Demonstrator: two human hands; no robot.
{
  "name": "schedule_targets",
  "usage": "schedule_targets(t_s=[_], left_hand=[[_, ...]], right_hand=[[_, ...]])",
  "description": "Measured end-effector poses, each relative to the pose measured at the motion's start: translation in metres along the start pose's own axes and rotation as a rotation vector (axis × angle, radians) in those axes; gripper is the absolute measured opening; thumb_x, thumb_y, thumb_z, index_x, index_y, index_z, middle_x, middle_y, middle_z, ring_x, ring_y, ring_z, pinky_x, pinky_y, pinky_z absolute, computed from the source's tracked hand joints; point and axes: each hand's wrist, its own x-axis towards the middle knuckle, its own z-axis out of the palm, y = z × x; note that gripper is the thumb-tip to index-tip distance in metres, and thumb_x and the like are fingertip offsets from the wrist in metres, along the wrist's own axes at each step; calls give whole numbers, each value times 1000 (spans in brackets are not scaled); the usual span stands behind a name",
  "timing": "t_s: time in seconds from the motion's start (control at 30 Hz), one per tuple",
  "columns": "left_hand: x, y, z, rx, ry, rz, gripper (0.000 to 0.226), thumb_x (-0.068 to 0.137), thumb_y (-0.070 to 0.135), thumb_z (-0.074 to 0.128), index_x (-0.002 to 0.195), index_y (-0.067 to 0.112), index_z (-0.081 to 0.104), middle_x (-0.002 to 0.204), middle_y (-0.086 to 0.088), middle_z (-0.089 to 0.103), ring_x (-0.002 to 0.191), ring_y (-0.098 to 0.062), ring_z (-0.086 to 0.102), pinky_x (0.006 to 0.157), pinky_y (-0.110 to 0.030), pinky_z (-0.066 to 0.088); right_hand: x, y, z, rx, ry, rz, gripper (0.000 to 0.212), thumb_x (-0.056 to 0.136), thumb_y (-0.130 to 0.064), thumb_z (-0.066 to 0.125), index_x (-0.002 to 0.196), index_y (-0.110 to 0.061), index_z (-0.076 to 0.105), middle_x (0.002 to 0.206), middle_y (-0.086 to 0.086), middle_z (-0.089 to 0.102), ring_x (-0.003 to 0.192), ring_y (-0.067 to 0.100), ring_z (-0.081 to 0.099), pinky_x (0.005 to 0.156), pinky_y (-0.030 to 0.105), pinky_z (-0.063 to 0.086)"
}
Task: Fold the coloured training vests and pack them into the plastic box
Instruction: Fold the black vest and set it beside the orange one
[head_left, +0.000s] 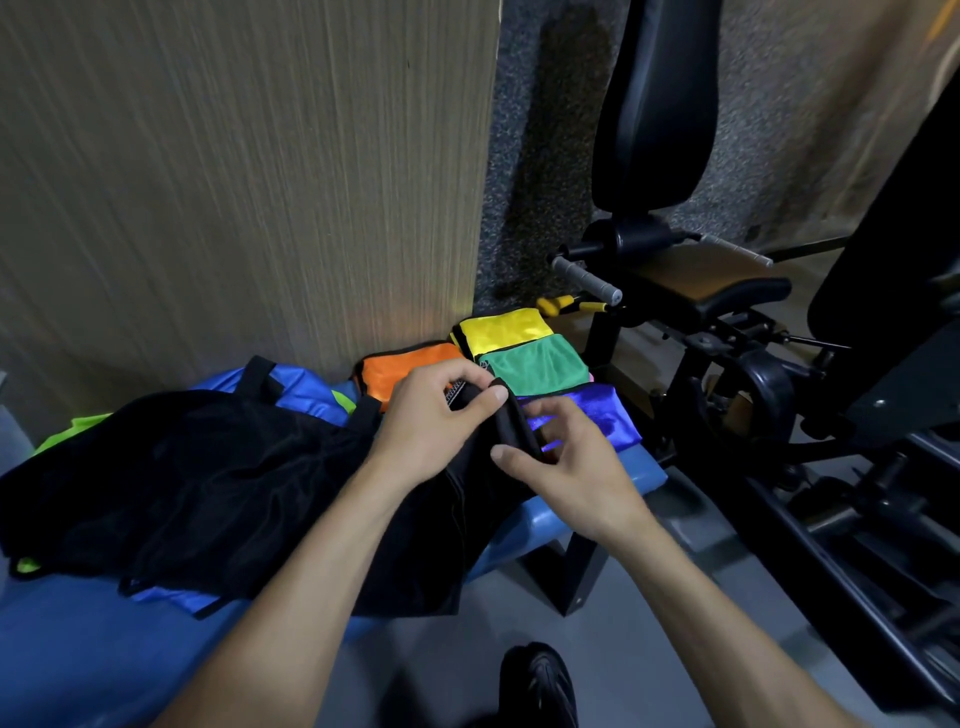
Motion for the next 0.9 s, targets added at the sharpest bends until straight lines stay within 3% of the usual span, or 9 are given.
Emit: schedule_targets(t_s=[0.07,0.13,0.27,0.3,0.4,0.57,0.7,0.8,0.9], left_hand=[[0,3,1,-8,48,-13,15,85,36,80,77,39,68,83,24,69,75,13,57,66,-10,36],[1,4,1,20,111,-25,18,81,36,84,73,37,68,73,24,66,65,9,54,59,-11,33],[-1,3,5,57,133,-47,19,75,42,86,71,35,69,80,20,71,78,-3,64,69,-26,47],[-2,4,6,69,132,-49,18,75,43,86,72,36,69,82,20,71,80,-3,65,71,-28,48],[-5,8,8,43,97,-40,17,77,41,86,73,37,70,77,25,69,73,5,61,63,-17,41],[-13,10,7,35,43,-19,5,89,30,76,91,34,77,80,20,70,73,8,61,68,-15,45],[-16,15,-1,139,163,7,21,89,29,73,108,36,69,69,12,65,68,-6,58,68,-26,46],[-19,27,7,170,109,33,27,89,27,73,115,31,66,70,10,65,66,-7,57,64,-20,42],[-21,33,16,185,33,21,31,94,24,66,124,29,66,80,9,70,65,-5,58,67,-26,50]], right_hand=[[-4,2,3,-174,17,2,30,84,-34,79,105,-27,59,89,-10,63,81,12,65,76,29,54],[-6,6,0,-253,-23,-43,14,86,-25,75,88,-22,61,77,-3,66,72,17,70,72,39,58],[-8,8,-15,-239,-209,-53,29,85,-29,76,64,-26,56,59,-4,56,54,11,58,62,42,52],[-8,9,-16,-221,-210,-54,26,83,-40,75,67,-26,60,62,-4,60,61,17,60,66,44,52],[-2,8,-9,-137,-84,-15,56,75,-70,64,82,-15,65,78,1,68,83,19,66,80,42,54],[10,7,5,-39,117,-31,40,92,-34,70,64,-15,48,54,1,49,58,17,46,62,41,46],[11,3,3,139,207,49,30,95,-29,67,71,-11,63,56,8,58,53,14,54,57,37,48],[9,-2,6,147,253,-22,28,94,-32,65,72,-15,65,56,4,61,55,18,55,59,37,48],[10,-7,11,139,273,-75,25,93,-35,64,74,-18,65,61,3,63,63,28,60,64,44,52]])
